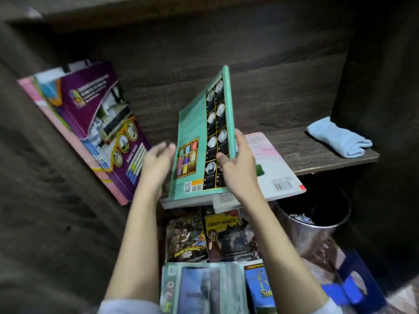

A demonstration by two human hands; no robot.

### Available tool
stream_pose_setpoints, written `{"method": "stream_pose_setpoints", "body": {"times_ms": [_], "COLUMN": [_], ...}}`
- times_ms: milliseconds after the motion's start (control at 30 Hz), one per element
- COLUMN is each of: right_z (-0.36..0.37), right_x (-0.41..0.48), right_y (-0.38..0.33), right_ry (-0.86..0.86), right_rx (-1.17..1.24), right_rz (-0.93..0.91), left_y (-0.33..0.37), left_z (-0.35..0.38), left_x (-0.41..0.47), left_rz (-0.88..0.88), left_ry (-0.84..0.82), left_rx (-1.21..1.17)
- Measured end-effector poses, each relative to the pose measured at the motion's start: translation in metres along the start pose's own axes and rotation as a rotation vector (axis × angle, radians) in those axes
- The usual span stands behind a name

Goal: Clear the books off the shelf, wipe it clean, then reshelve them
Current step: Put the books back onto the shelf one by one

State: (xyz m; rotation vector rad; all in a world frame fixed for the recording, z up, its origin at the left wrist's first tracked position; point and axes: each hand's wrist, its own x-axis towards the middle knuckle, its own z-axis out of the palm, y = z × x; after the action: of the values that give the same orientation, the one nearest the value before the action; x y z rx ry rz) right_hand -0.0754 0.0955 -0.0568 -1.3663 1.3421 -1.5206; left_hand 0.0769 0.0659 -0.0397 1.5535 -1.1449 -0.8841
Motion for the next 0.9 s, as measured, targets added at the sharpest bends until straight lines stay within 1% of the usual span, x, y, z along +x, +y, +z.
{"method": "stream_pose_setpoints", "body": {"times_ms": [33,100,200,333,400,467,600,767,800,900], "right_z": [0.011,0.029,0.059,0.098,0.112,0.126,0.148,0.167,0.171,0.176], "right_x": [-0.007,-0.02,-0.038,-0.053,-0.056,-0.057,-0.061,-0.061,-0.059,-0.044], "right_y": [-0.004,-0.008,-0.011,-0.009,-0.002,0.007,0.017,0.031,0.031,0.033], "right_ry": [0.002,0.025,0.043,0.061,0.06,0.04,-0.036,-0.201,-0.239,-0.442], "right_rx": [-0.013,-0.077,-0.154,-0.26,-0.307,-0.35,-0.377,-0.406,-0.433,-0.526], "right_rz": [-0.033,-0.168,-0.38,-0.561,-0.602,-0.615,-0.64,-0.497,-0.481,-0.386], "left_y": [0.015,0.048,0.087,0.106,0.102,0.091,0.067,0.035,0.029,0.018], "left_z": [-0.006,-0.012,-0.024,-0.043,-0.054,-0.068,-0.093,-0.108,-0.11,-0.113], "left_x": [-0.001,-0.004,-0.006,-0.006,-0.008,-0.012,-0.015,-0.001,0.002,0.01], "left_rz": [0.065,0.198,0.338,0.516,0.546,0.567,0.668,0.7,0.718,0.731], "left_ry": [-0.011,-0.036,-0.042,0.071,0.15,0.216,0.304,0.283,0.301,0.518], "left_rx": [-0.048,-0.074,-0.011,0.243,0.392,0.452,0.454,0.48,0.502,0.72]}}
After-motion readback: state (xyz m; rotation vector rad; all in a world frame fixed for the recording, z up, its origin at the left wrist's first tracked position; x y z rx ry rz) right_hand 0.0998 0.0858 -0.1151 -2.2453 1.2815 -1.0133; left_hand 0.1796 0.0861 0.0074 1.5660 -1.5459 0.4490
